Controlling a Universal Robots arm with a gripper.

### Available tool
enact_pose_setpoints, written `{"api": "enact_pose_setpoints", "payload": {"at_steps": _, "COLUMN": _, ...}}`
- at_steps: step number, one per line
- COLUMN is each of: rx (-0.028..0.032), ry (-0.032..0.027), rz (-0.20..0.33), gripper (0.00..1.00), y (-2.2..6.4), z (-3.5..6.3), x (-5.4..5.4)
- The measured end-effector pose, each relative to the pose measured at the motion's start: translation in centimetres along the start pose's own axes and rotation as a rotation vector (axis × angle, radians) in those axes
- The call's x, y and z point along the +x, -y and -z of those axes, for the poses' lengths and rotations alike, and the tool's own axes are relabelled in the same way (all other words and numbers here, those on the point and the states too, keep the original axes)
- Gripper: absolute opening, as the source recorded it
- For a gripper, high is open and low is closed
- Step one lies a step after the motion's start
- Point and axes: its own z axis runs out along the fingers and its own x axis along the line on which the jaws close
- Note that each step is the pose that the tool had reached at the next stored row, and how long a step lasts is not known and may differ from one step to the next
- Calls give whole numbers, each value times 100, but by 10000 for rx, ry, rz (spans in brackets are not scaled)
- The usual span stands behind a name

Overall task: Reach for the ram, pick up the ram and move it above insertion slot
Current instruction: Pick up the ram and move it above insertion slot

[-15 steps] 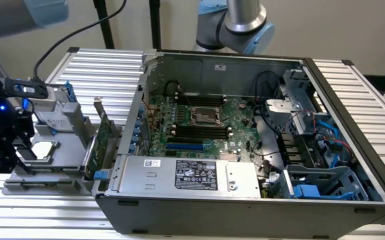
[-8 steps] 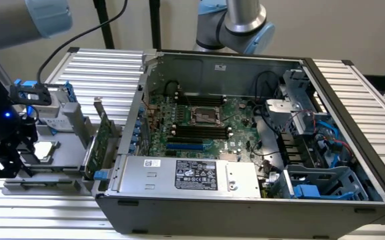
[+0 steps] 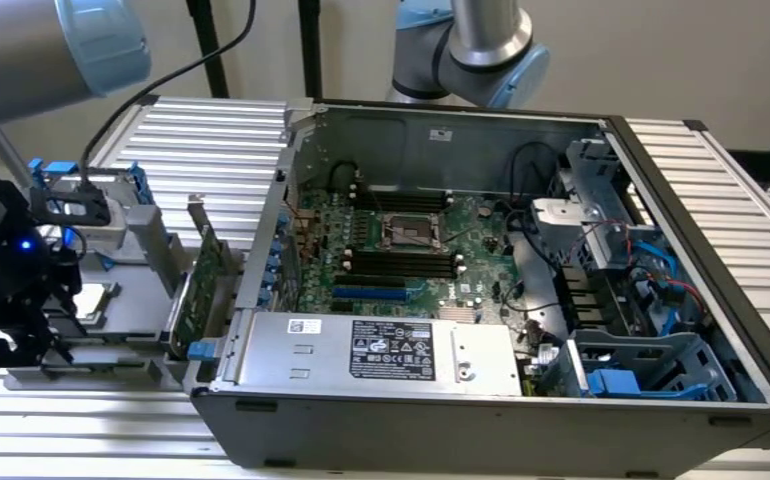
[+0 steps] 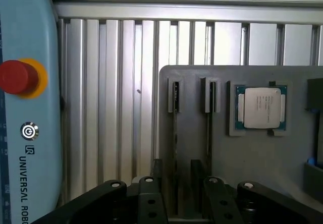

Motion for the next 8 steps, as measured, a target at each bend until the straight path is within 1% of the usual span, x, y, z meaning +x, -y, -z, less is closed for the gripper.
{"api": "enact_pose_setpoints", "payload": {"at_steps": 8, "rx": -1, "ry": -1, "rz": 17, "gripper": 36, "y": 14, "z": -145, "x": 13}}
